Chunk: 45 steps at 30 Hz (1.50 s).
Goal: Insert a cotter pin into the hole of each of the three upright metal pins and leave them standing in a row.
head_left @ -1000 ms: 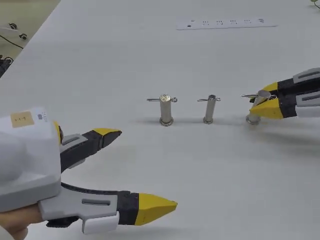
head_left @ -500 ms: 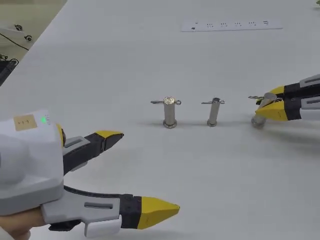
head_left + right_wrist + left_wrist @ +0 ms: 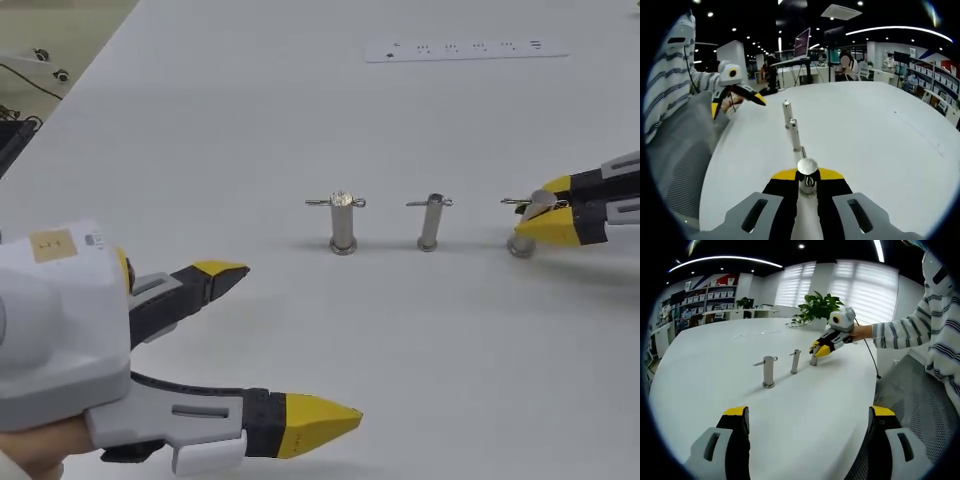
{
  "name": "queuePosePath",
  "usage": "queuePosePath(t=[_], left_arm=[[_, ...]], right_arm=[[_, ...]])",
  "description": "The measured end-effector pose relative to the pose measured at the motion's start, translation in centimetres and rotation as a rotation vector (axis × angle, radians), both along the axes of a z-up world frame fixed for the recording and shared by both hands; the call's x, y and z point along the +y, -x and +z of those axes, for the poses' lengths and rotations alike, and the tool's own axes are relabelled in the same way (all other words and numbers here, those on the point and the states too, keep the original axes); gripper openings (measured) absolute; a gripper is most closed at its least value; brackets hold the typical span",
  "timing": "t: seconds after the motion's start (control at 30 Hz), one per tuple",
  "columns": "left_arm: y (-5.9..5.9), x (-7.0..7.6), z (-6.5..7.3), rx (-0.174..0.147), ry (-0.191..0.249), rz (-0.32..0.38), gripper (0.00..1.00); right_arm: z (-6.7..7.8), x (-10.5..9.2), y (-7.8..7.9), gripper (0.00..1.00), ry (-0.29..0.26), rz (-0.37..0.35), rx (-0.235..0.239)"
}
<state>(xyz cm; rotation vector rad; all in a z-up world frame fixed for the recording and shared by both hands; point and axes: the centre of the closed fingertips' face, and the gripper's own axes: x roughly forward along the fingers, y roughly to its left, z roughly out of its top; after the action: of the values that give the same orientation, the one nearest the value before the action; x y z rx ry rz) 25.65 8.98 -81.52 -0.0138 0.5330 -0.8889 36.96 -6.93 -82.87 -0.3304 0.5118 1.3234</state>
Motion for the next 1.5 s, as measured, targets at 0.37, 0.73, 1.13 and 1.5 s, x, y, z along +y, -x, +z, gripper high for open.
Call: queuePosePath(t=[0.37,0.73,1.13,1.5], left_arm=[[0.1,0.1,0.0,-0.002,-0.003,0.002,0.99],[0.0,-0.2,0.4,-0.011,0.008,0.001,0.99],[-0.6,-0.1,0.9,-0.028,0.021,0.007,0.99],[-1.4,0.4,1.7,-0.061,0.023,0.034,0.99]], right_arm=[[0.0,0.1,0.1,0.15,-0.023,-0.012,0.022],[1.3,0.1,-0.2,0.44,-0.075,-0.082,0.029],[3.8,-0.3,0.6,0.65,-0.184,-0.2,0.06],[4.5,-1.4,3.0,0.94,-0.169,-0.307,0.08]])
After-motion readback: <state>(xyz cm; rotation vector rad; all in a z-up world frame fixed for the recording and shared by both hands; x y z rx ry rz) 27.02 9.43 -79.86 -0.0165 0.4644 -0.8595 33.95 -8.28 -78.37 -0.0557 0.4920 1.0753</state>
